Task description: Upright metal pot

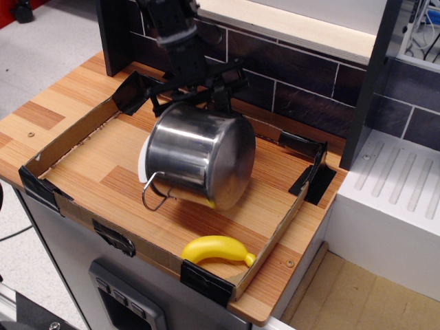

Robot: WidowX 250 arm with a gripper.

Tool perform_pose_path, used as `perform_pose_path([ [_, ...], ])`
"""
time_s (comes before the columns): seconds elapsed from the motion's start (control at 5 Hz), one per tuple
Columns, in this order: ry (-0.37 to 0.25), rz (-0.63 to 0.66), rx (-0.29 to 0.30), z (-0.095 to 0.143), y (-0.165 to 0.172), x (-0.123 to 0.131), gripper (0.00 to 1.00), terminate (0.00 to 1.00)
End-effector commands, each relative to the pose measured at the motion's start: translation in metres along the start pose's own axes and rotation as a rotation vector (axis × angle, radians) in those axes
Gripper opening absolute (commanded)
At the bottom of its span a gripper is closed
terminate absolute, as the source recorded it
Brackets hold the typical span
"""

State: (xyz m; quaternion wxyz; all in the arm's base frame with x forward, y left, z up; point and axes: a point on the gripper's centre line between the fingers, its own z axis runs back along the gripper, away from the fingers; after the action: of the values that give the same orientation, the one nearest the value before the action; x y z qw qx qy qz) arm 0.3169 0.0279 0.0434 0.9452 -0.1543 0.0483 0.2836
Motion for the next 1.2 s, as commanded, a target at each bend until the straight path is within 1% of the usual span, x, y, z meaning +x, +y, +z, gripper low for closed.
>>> perform_pose_path([
  [0.0, -0.395, -0.083, 0.117, 0.054, -0.009, 0.006, 0.0, 0.0],
  [0.2, -0.594, -0.226, 0.261, 0.058, -0.011, -0.002, 0.0, 0.0],
  [0.4, -0.813, -0.286, 0.399, 0.053, -0.02, -0.008, 0.0, 0.0],
  [0.6, -0.888, -0.312, 0.439, 0.047, -0.031, -0.006, 0.0, 0.0],
  [0.8, -0.922, -0.334, 0.451, 0.037, -0.048, -0.01, 0.0, 0.0],
  [1.0, -0.906, -0.364, 0.51, 0.025, -0.056, -0.015, 0.0, 0.0],
])
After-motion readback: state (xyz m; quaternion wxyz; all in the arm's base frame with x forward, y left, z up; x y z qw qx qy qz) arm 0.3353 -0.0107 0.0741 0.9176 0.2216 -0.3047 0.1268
